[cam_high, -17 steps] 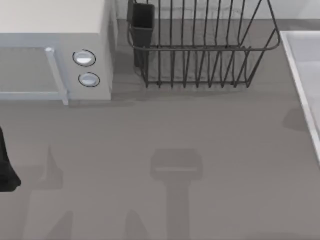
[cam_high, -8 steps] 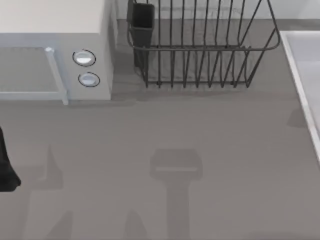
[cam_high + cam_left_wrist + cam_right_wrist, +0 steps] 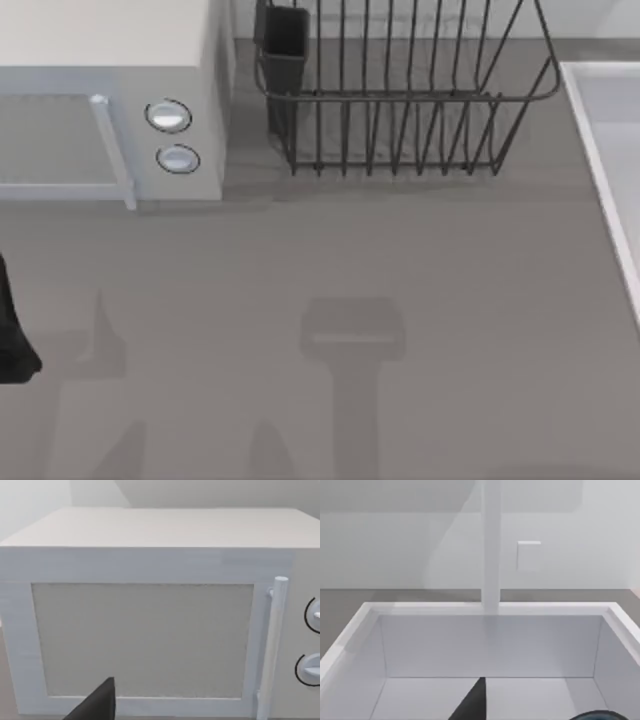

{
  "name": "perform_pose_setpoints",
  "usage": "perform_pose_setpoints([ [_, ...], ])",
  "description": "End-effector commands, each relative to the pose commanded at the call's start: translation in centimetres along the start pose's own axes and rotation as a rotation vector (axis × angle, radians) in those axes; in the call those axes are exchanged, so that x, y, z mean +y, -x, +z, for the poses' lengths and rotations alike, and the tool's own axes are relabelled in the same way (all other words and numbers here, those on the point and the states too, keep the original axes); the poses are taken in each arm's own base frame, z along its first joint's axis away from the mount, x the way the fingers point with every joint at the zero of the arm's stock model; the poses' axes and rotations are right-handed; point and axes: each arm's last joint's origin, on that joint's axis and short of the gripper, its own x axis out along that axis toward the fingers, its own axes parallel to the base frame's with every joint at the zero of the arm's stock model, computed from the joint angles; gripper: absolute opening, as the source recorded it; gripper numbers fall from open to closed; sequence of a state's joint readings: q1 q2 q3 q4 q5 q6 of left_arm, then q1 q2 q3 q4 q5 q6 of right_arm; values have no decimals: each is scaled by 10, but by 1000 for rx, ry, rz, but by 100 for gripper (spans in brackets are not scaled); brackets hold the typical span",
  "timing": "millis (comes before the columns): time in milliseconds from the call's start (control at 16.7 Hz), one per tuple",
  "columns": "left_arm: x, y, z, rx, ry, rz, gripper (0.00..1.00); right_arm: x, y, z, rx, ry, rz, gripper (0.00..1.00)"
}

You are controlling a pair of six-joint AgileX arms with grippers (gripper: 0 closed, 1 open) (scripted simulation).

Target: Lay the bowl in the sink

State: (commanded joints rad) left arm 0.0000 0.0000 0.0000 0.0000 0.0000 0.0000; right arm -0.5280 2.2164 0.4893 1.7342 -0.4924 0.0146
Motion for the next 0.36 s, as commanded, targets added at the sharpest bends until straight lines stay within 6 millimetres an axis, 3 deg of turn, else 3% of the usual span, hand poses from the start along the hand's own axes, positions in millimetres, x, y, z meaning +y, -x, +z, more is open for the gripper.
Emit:
perform_pose_setpoints([
  [360, 0, 0, 0, 0, 0, 0, 100, 0, 0, 0, 0, 0, 0, 100],
])
